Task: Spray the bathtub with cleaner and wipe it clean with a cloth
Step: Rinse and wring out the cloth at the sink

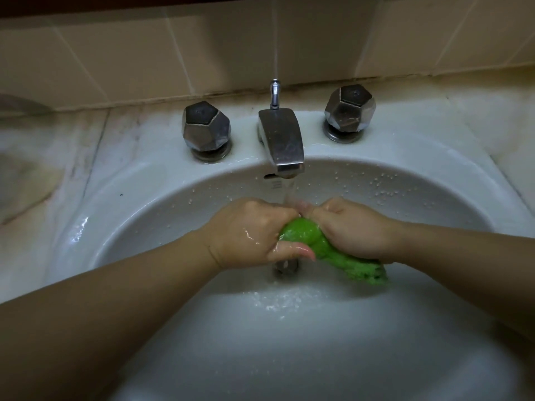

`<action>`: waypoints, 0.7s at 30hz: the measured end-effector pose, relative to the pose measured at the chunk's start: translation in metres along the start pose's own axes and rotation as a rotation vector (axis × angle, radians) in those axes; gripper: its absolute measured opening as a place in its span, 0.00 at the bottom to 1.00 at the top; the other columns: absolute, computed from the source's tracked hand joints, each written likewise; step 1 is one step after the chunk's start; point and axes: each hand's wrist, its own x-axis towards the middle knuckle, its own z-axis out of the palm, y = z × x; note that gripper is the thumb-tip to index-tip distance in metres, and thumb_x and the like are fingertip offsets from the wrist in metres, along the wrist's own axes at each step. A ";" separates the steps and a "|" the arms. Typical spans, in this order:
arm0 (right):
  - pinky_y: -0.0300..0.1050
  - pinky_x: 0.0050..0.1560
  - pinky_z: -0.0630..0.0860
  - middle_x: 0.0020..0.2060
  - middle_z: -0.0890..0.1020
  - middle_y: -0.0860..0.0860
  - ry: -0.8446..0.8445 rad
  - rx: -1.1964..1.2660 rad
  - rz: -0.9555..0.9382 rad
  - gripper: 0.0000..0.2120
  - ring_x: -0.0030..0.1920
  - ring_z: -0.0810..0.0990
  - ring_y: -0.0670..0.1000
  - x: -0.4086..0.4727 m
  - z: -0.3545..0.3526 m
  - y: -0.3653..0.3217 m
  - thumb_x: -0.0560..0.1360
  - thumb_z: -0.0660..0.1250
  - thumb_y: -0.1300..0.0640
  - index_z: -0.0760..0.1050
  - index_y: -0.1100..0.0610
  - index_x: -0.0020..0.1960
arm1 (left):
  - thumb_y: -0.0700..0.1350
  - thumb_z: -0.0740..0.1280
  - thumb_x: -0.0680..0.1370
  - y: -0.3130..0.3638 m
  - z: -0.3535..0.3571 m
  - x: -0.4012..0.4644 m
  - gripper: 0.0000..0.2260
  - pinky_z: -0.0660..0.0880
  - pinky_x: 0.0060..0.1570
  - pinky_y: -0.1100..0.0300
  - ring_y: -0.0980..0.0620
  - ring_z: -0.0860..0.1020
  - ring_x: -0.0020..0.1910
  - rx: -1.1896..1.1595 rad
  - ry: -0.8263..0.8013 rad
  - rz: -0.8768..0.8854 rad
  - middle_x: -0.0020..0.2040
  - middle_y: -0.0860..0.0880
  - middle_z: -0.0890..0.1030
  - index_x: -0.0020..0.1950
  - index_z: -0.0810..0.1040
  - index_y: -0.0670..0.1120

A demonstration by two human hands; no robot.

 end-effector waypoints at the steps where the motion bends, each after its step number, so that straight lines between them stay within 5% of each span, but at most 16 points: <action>1: 0.46 0.41 0.75 0.29 0.81 0.53 0.039 -0.035 -0.034 0.36 0.30 0.78 0.48 -0.001 -0.001 0.000 0.79 0.51 0.29 0.79 0.59 0.37 | 0.73 0.60 0.73 0.000 -0.004 0.000 0.30 0.77 0.36 0.57 0.49 0.81 0.36 -0.038 -0.051 -0.110 0.39 0.52 0.83 0.52 0.82 0.48; 3: 0.43 0.40 0.74 0.33 0.83 0.48 0.019 -0.103 -0.105 0.30 0.33 0.81 0.44 -0.005 -0.012 -0.003 0.74 0.53 0.27 0.80 0.50 0.40 | 0.75 0.58 0.71 -0.002 -0.009 -0.002 0.31 0.76 0.39 0.56 0.54 0.81 0.39 -0.140 -0.143 -0.298 0.41 0.55 0.82 0.55 0.80 0.52; 5: 0.42 0.39 0.77 0.37 0.84 0.45 -0.124 -0.184 -0.095 0.22 0.36 0.82 0.43 -0.012 -0.031 -0.009 0.70 0.66 0.28 0.81 0.47 0.45 | 0.75 0.59 0.71 -0.003 -0.014 -0.005 0.29 0.76 0.39 0.55 0.58 0.79 0.39 -0.216 -0.202 -0.380 0.41 0.55 0.82 0.58 0.78 0.55; 8: 0.39 0.34 0.76 0.35 0.85 0.46 -0.293 -0.344 -0.013 0.18 0.33 0.83 0.44 -0.015 -0.044 -0.011 0.66 0.82 0.41 0.81 0.51 0.45 | 0.71 0.64 0.73 -0.003 -0.020 -0.010 0.23 0.79 0.43 0.54 0.58 0.81 0.40 -0.427 -0.267 -0.454 0.44 0.54 0.83 0.60 0.77 0.57; 12: 0.44 0.37 0.74 0.38 0.81 0.45 -0.084 -0.511 -0.162 0.13 0.38 0.79 0.44 0.000 -0.028 -0.011 0.69 0.78 0.51 0.75 0.47 0.47 | 0.63 0.76 0.66 -0.010 -0.031 -0.005 0.17 0.70 0.37 0.66 0.62 0.76 0.37 -0.498 -0.347 -0.558 0.39 0.64 0.78 0.46 0.73 0.61; 15: 0.35 0.36 0.72 0.37 0.79 0.40 0.023 -0.523 -0.275 0.13 0.38 0.77 0.40 0.006 -0.013 -0.023 0.70 0.74 0.51 0.70 0.41 0.46 | 0.67 0.77 0.57 -0.018 -0.031 0.002 0.32 0.78 0.48 0.57 0.57 0.80 0.47 -0.503 -0.410 -0.671 0.49 0.58 0.80 0.53 0.72 0.55; 17: 0.31 0.33 0.68 0.35 0.77 0.39 0.057 -0.542 -0.324 0.14 0.36 0.76 0.38 0.010 -0.008 -0.028 0.72 0.74 0.47 0.68 0.36 0.45 | 0.68 0.79 0.59 -0.017 -0.030 0.003 0.38 0.78 0.55 0.59 0.59 0.80 0.54 -0.484 -0.418 -0.669 0.56 0.58 0.80 0.63 0.72 0.56; 19: 0.33 0.33 0.68 0.34 0.78 0.41 0.023 -0.536 -0.332 0.12 0.35 0.77 0.40 0.018 -0.008 -0.027 0.73 0.74 0.45 0.69 0.39 0.45 | 0.65 0.79 0.67 -0.013 -0.031 0.000 0.33 0.77 0.56 0.63 0.63 0.80 0.54 -0.464 -0.376 -0.609 0.57 0.60 0.81 0.68 0.74 0.57; 21: 0.36 0.32 0.69 0.30 0.79 0.42 -0.041 -0.429 -0.275 0.14 0.31 0.77 0.41 0.024 -0.010 -0.024 0.72 0.76 0.42 0.74 0.46 0.41 | 0.68 0.73 0.67 -0.012 -0.036 -0.006 0.28 0.79 0.51 0.59 0.61 0.81 0.48 -0.395 -0.360 -0.600 0.51 0.57 0.84 0.63 0.78 0.56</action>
